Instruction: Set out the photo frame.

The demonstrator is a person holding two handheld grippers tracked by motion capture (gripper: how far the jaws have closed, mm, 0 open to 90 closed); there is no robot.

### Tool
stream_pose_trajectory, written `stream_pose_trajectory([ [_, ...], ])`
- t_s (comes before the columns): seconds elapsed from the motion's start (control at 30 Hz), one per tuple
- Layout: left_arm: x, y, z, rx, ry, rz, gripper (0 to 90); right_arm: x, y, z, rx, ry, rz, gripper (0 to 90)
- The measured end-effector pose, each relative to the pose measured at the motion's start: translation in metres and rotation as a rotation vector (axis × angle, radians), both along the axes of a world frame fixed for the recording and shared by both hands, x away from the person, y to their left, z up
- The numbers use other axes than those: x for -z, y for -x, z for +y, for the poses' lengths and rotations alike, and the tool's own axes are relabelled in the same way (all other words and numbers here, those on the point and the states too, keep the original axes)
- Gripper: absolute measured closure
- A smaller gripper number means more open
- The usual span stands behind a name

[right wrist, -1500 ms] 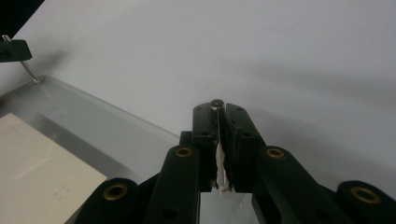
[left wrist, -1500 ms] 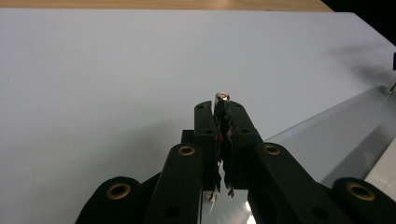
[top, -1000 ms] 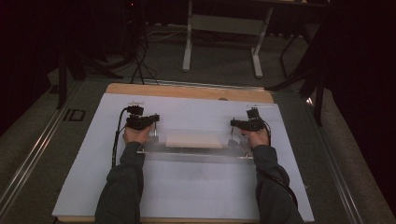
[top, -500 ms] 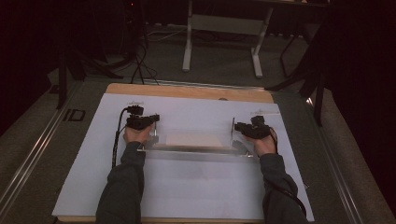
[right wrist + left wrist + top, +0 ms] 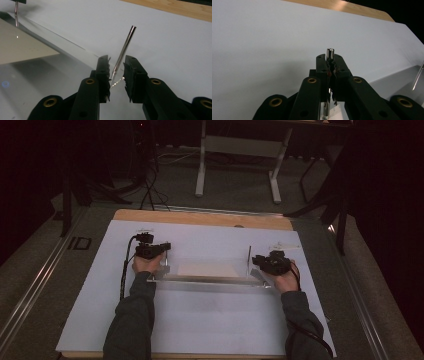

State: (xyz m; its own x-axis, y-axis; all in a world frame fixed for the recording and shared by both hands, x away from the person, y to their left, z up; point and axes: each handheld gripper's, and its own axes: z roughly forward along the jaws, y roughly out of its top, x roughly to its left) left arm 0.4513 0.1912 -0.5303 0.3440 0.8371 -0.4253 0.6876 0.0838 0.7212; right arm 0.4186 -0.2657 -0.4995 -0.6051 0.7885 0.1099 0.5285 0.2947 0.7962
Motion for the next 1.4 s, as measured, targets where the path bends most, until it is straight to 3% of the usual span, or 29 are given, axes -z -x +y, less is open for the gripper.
stream_pose_trajectory([
  [0.23,0.000,0.000,0.000,-0.002,0.000,0.003,85.9,0.001,0.008,-0.004,0.002,0.011,-0.018,73.8],
  [0.5,0.000,-0.001,0.000,-0.006,0.007,0.006,85.8,0.004,0.017,-0.010,0.016,-0.010,-0.030,73.8],
  [0.53,0.000,-0.001,0.000,-0.006,0.007,0.007,85.8,0.009,0.019,-0.013,0.011,0.012,-0.028,73.5],
  [0.93,0.000,-0.001,0.000,-0.005,0.009,0.009,85.7,0.021,0.021,-0.014,-0.013,0.070,-0.003,67.9],
  [1.03,0.000,-0.001,0.000,-0.005,0.009,0.010,85.7,0.024,0.023,-0.011,-0.039,0.106,-0.008,64.1],
  [1.13,0.000,-0.001,0.000,-0.005,0.009,0.010,85.7,0.022,0.025,-0.008,-0.089,0.082,-0.033,58.2],
  [1.2,0.000,-0.001,0.000,-0.005,0.009,0.010,85.7,0.022,0.025,-0.006,-0.113,0.093,-0.039,56.7],
  [1.4,0.000,-0.001,0.000,-0.005,0.011,0.009,85.7,0.019,0.027,-0.003,-0.134,0.066,-0.089,48.2],
])
